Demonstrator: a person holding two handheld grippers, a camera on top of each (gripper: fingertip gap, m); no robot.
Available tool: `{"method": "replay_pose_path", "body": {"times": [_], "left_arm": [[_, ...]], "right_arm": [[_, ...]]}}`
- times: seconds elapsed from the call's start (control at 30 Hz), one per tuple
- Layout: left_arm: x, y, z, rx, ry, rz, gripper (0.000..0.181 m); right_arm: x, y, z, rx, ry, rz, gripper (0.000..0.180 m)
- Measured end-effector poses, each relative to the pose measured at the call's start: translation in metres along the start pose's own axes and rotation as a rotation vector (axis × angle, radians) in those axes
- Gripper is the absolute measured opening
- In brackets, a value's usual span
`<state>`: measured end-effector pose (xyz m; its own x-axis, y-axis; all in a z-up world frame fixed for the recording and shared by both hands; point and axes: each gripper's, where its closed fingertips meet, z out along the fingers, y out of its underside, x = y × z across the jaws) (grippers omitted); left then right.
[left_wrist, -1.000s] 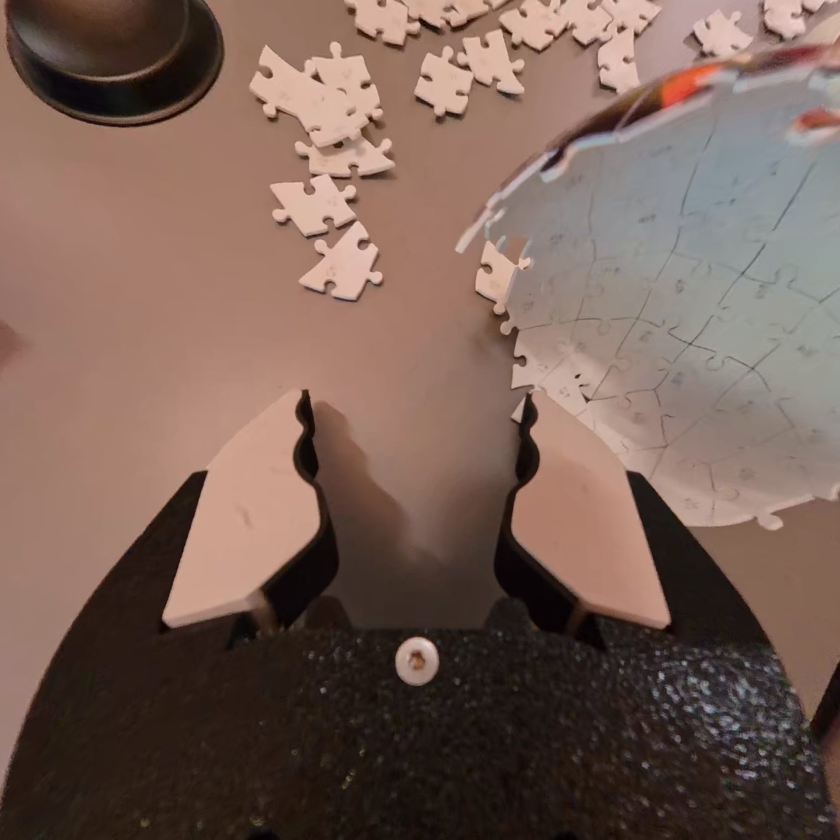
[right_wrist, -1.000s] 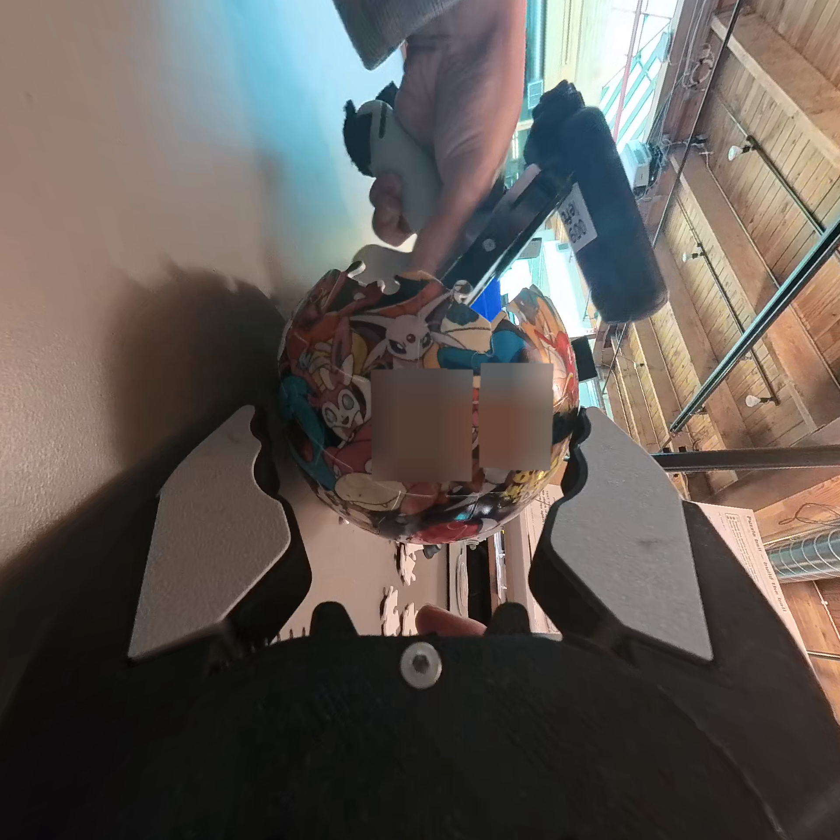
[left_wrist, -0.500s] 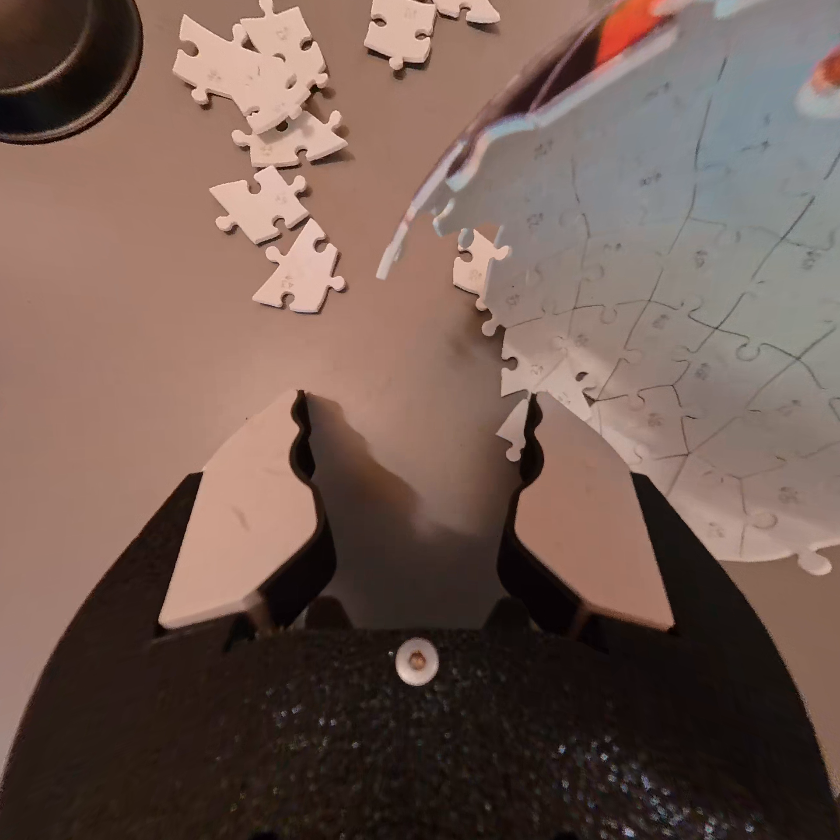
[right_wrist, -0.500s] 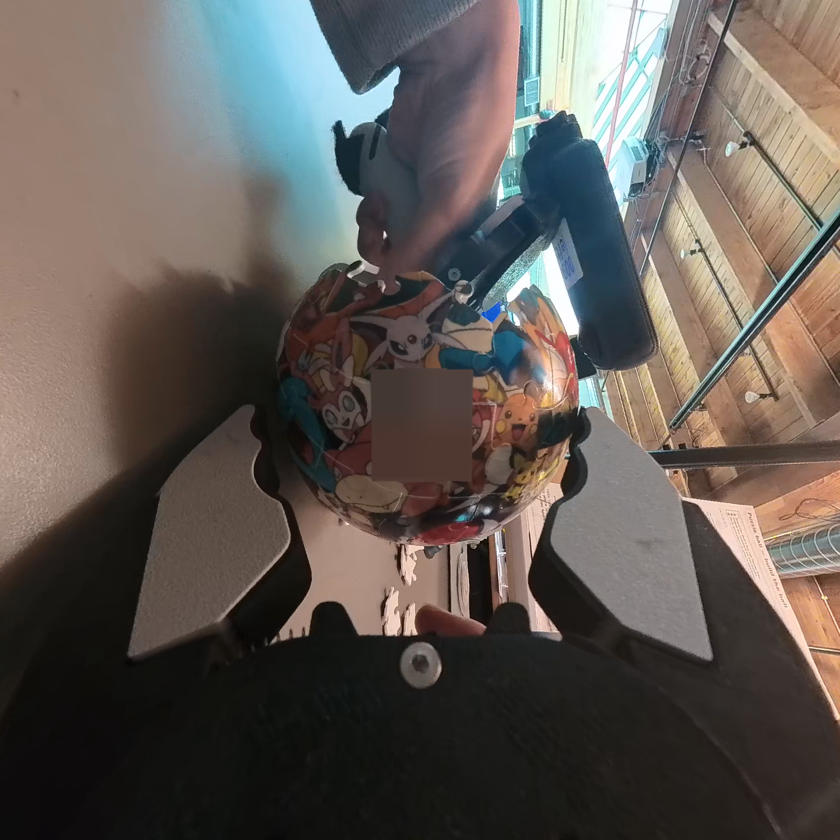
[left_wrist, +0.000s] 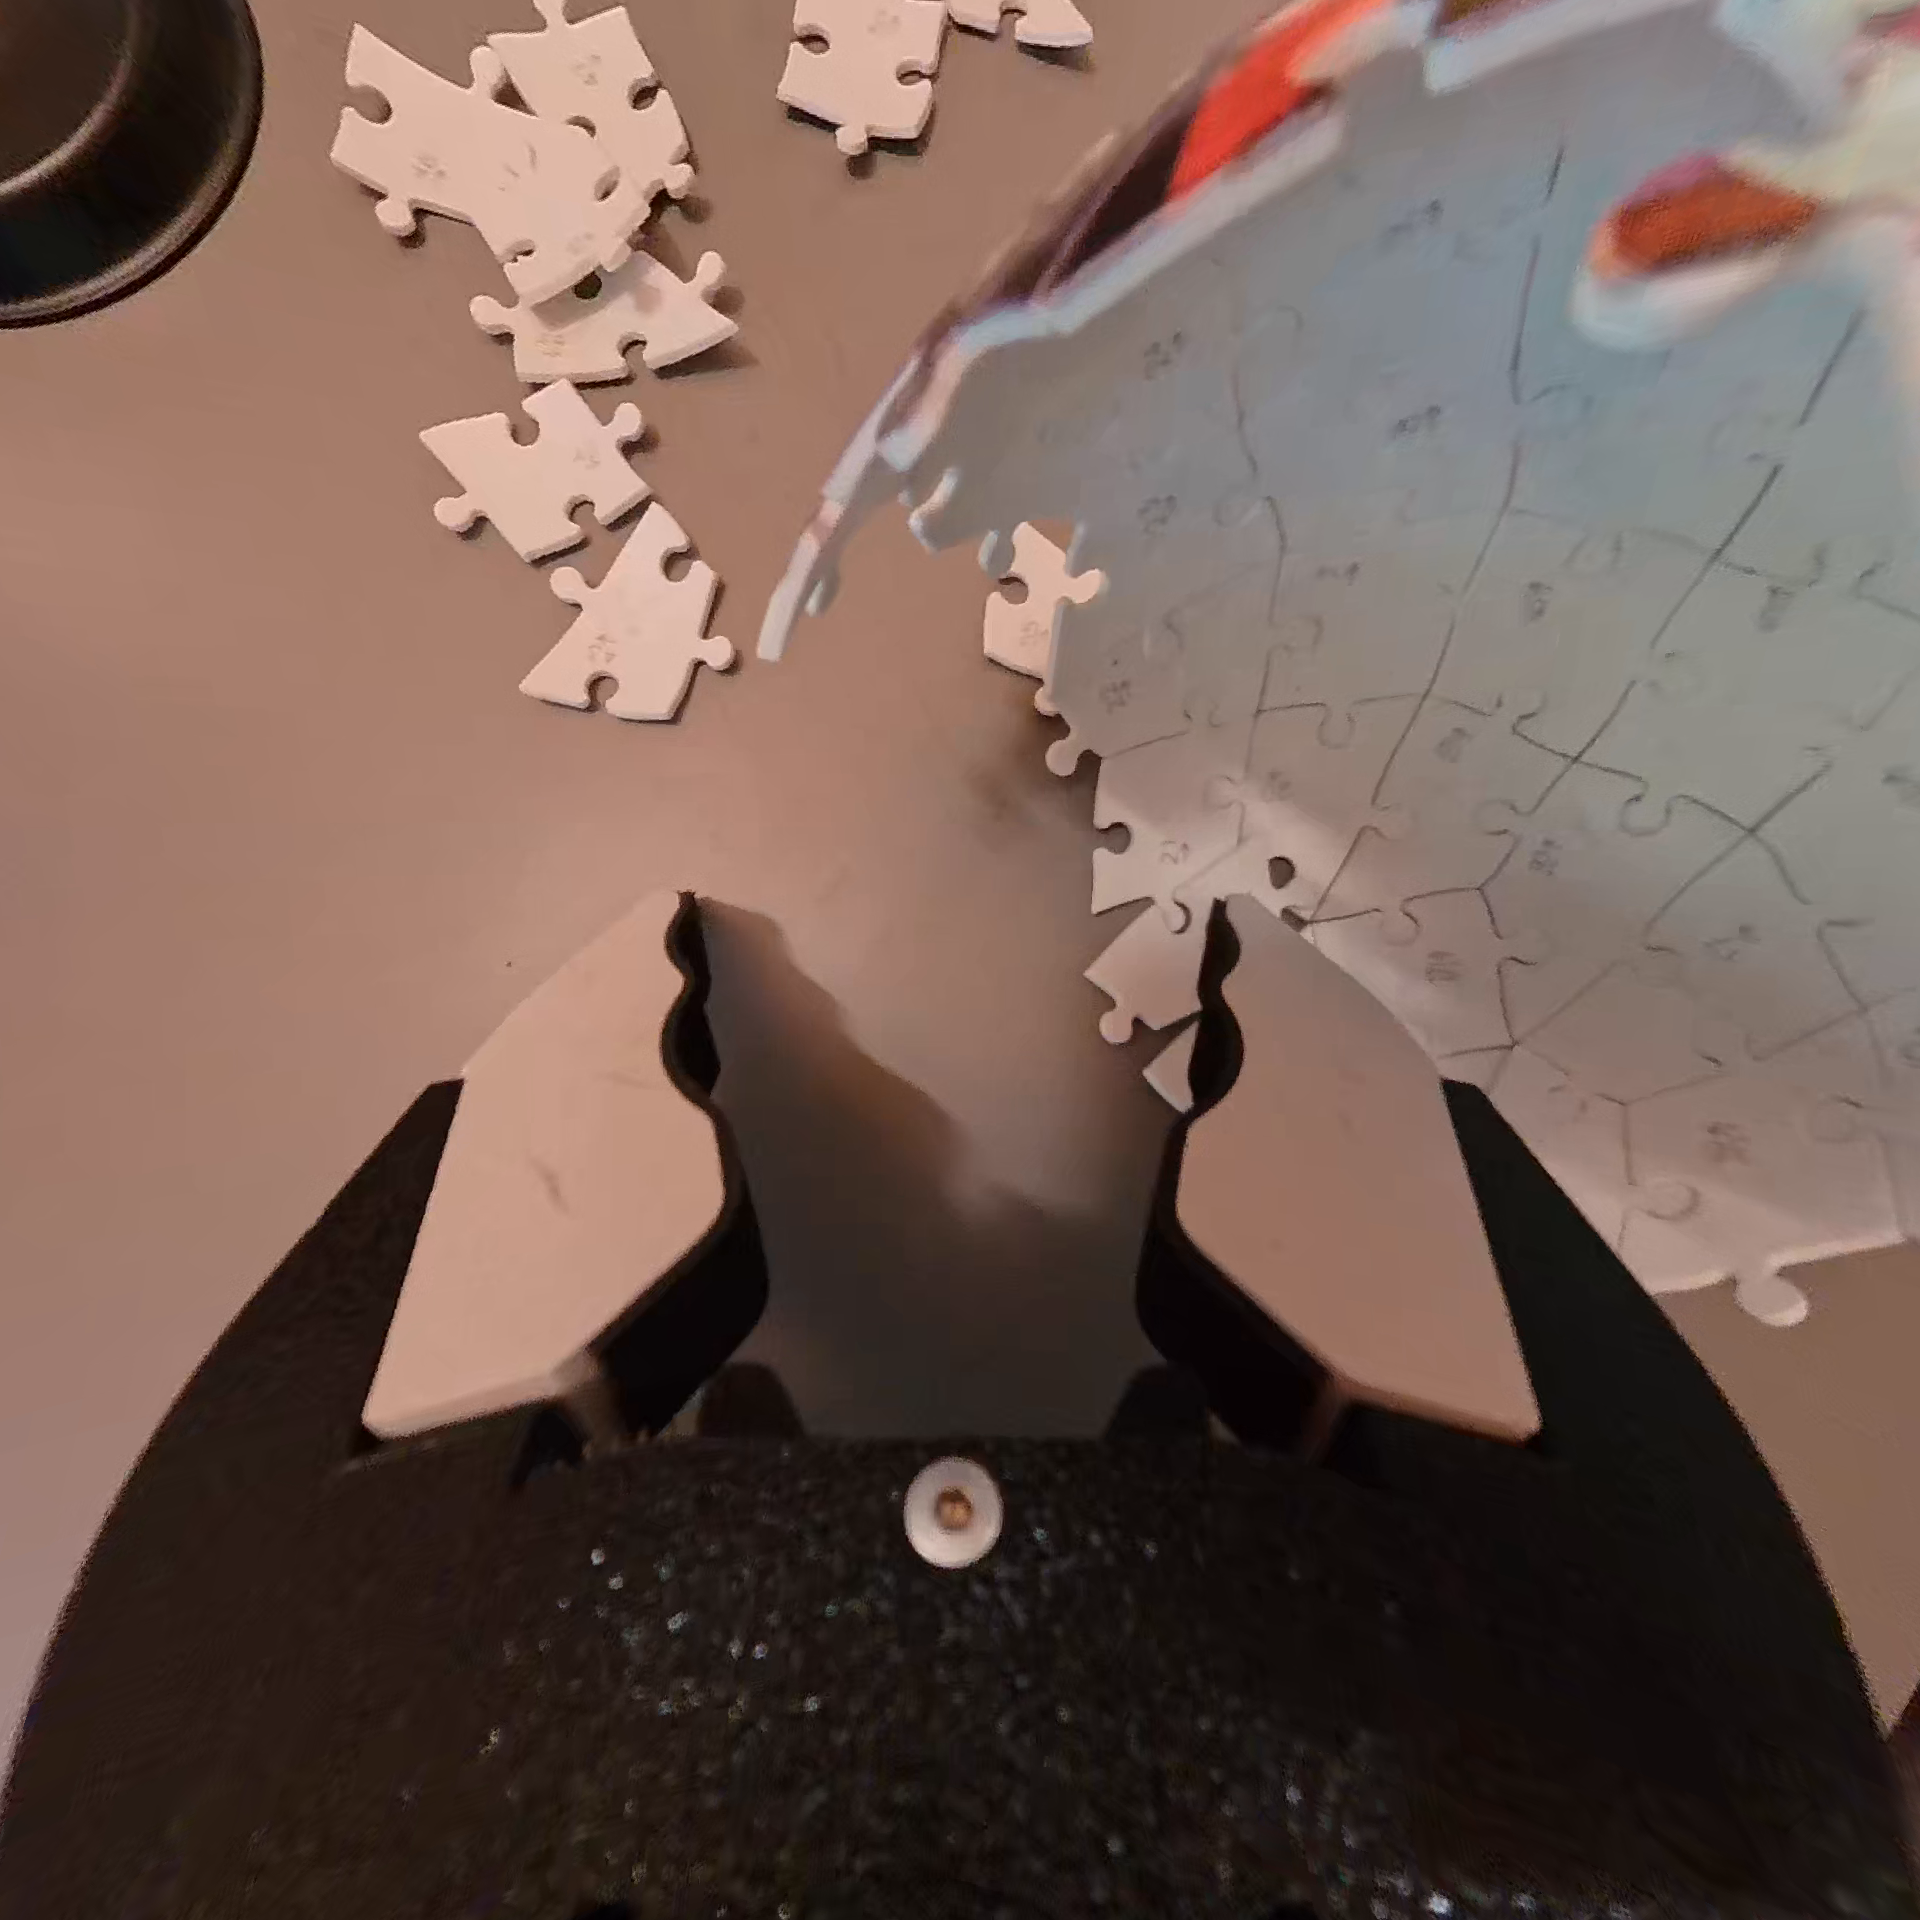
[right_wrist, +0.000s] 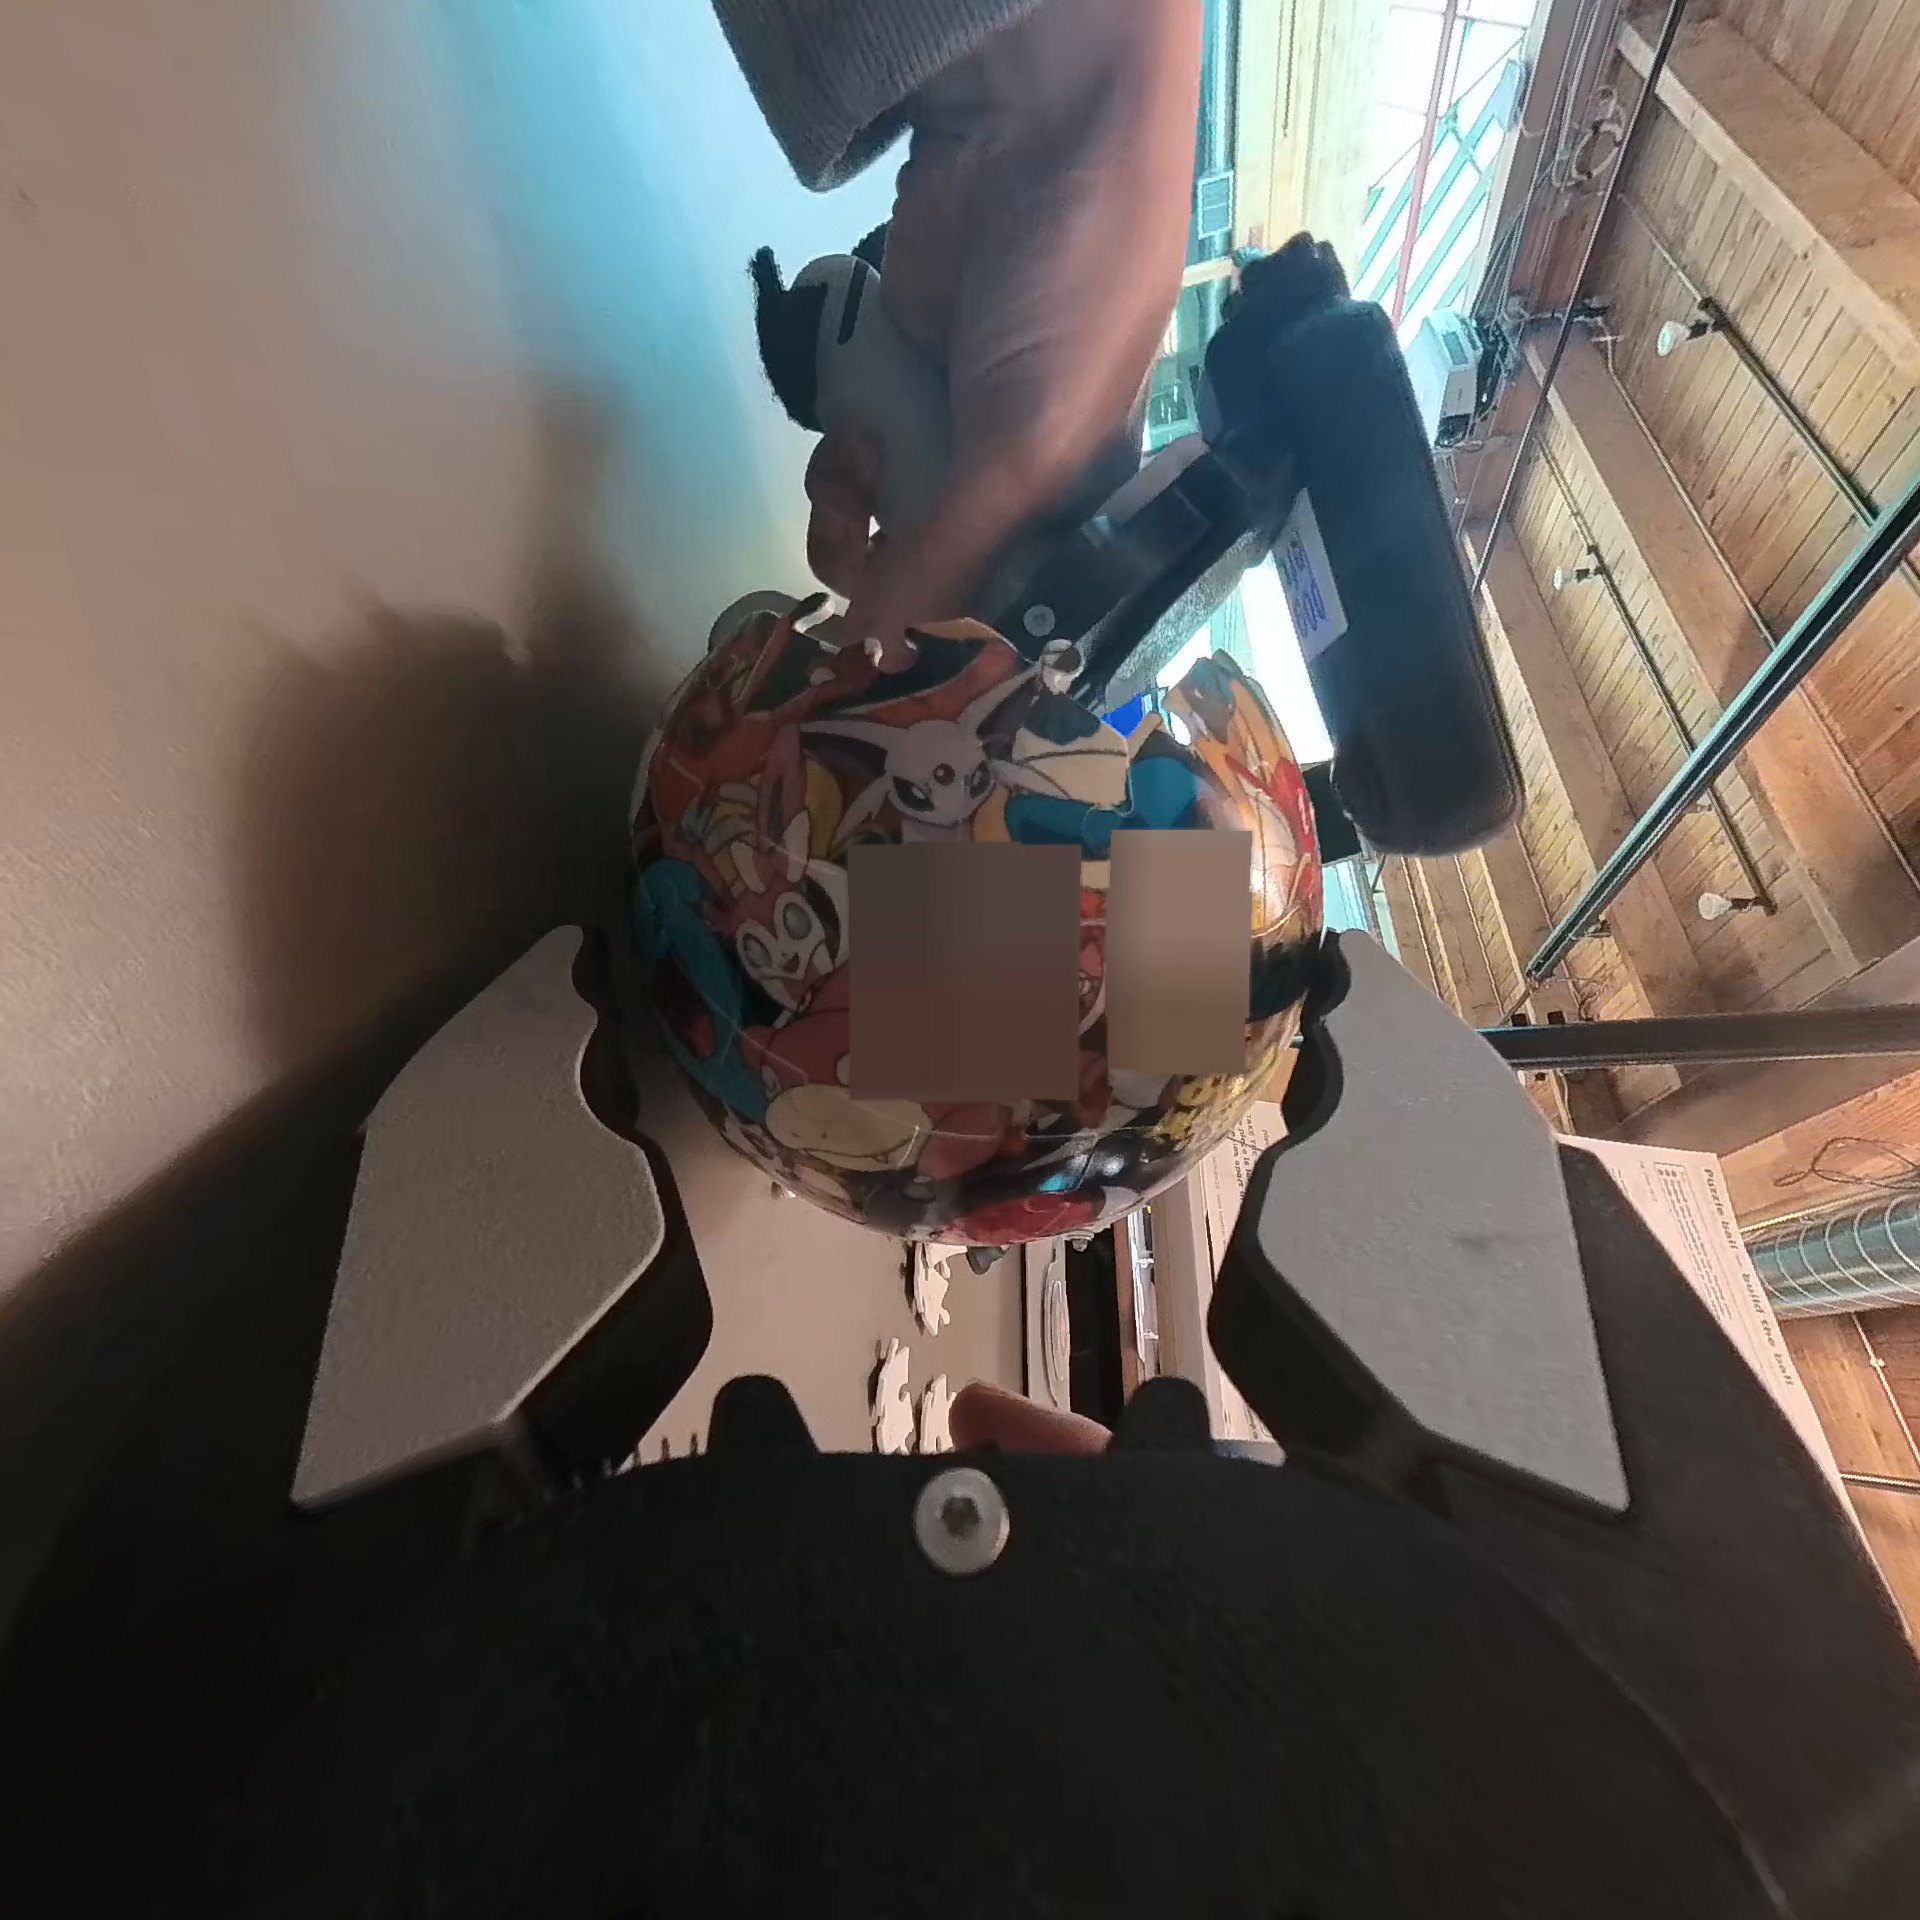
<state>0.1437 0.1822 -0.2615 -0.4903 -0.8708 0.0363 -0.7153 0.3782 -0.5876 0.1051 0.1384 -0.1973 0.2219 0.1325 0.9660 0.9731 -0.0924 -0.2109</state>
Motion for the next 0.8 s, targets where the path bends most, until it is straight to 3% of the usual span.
{"method": "replay_pose_path", "body": {"times": [0.47, 0.67, 0.8], "left_arm": [[-0.003, 0.009, -0.007, -0.053, -0.117, -0.156, 0.09], [-0.008, 0.006, -0.026, 0.059, -0.075, -0.185, 0.088], [-0.021, 0.008, -0.034, 0.083, -0.101, -0.151, 0.076]], "right_arm": [[0.0, -0.003, 0.003, -0.008, 0.019, -0.001, 0.123], [0.0, -0.003, 0.003, -0.006, 0.02, -0.007, 0.122], [0.0, -0.004, 0.003, -0.004, 0.02, -0.017, 0.122]]}}
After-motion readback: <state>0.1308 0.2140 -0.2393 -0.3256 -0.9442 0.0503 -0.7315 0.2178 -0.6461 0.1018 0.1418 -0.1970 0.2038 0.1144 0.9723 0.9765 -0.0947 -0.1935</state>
